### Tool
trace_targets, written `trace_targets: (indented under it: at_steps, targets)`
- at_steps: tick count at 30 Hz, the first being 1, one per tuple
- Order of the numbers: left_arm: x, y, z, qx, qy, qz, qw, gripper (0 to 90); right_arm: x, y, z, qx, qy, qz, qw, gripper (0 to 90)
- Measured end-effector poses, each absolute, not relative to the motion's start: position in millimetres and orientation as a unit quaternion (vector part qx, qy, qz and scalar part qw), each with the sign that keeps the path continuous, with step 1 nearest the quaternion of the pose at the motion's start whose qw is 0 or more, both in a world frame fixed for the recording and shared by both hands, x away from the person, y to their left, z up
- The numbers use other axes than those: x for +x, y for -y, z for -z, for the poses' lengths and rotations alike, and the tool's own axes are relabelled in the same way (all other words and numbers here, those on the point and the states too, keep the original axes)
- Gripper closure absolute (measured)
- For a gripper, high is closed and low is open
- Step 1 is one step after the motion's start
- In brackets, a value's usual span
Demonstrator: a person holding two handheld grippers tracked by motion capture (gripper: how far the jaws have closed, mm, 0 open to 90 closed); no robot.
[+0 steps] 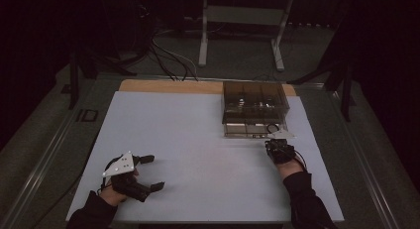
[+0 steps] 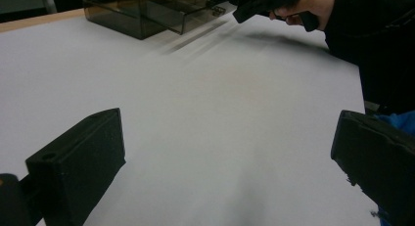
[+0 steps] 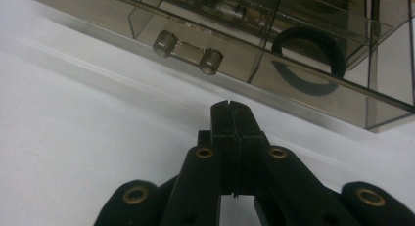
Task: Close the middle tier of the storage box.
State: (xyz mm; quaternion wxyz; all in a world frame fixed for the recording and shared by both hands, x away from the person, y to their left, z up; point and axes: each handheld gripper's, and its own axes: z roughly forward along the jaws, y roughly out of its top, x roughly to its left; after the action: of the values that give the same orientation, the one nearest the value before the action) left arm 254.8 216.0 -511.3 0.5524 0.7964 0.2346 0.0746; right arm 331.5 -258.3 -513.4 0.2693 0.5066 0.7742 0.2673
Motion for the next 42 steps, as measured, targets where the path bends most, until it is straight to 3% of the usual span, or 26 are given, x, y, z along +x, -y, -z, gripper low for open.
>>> trace_targets:
  at_steps: [42]
  targets:
    - [254.7,-216.1,511.3,0.796,-0.236,-0.074,0.552,1.0,348.5,258.1,517.2,0.474,-0.788,-0.277,0.281,90.0]
